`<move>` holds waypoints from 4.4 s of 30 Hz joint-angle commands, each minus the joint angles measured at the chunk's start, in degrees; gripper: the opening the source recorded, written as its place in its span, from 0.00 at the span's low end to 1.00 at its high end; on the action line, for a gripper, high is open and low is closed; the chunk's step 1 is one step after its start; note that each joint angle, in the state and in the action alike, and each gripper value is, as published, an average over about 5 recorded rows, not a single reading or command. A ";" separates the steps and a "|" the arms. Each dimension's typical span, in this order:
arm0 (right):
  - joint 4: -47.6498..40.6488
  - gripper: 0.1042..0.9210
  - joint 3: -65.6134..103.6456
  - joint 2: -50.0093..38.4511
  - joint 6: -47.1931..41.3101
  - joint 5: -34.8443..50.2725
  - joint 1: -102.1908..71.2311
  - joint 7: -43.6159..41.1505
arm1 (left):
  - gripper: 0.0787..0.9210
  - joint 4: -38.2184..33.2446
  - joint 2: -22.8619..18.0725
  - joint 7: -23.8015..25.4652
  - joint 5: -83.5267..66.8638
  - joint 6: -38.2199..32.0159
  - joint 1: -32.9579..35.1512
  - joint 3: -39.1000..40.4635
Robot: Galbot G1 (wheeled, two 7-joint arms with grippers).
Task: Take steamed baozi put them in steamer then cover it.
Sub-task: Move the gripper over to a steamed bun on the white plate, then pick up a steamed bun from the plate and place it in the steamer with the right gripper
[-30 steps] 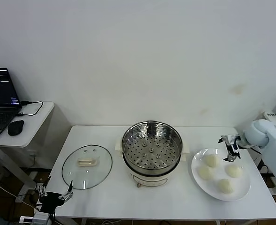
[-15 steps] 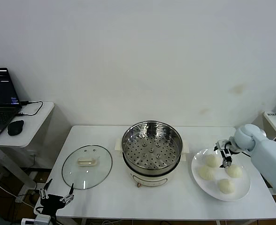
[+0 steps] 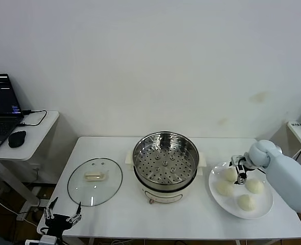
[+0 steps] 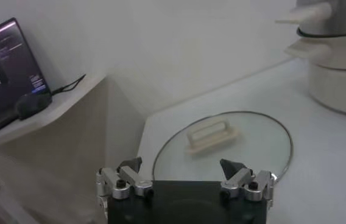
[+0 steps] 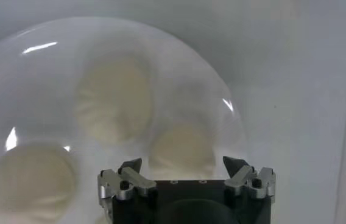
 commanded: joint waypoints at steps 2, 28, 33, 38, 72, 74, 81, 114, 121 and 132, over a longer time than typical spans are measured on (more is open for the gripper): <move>-0.78 0.88 0.06 0.68 -0.18 -0.24 -0.14 0.91 | 0.88 0.04 -0.03 -0.04 0.04 -0.02 0.03 0.04; 3.22 0.65 0.77 -4.69 -1.20 7.15 1.97 -1.55 | 0.88 0.33 0.17 -0.35 0.39 -0.08 -0.19 0.97; 6.99 0.65 -3.86 -8.51 -2.19 13.95 9.76 -3.40 | 0.88 0.22 0.33 -0.63 0.39 -0.05 -0.52 1.16; 8.98 0.65 -13.05 -8.48 -2.25 23.58 23.95 -7.05 | 0.88 -0.02 0.37 -1.21 0.54 0.00 -0.52 1.12; -7.75 0.66 -28.57 29.65 51.73 2.02 42.19 -11.12 | 0.88 0.84 0.37 -3.79 0.76 -0.33 1.29 -2.53; -6.69 0.66 -29.46 29.29 51.95 1.59 42.02 -10.75 | 0.88 0.97 0.36 -3.81 0.81 -0.32 1.25 -2.50; -8.10 0.66 -33.61 29.29 51.74 2.82 40.96 -8.83 | 0.88 1.01 0.10 -3.84 0.63 -0.23 0.78 -2.04; -16.04 0.69 -30.80 33.08 51.23 -0.88 33.76 -4.48 | 0.88 2.74 -0.56 -4.01 1.06 -0.22 0.44 -1.57; -14.30 0.86 -31.47 32.05 47.62 4.77 34.81 -6.74 | 0.88 2.78 -0.74 -3.98 1.23 -0.18 0.48 -1.33; 4.01 0.88 -30.44 17.21 24.69 22.45 41.28 -17.47 | 0.88 2.20 -0.71 -3.63 1.34 -0.06 0.54 -1.31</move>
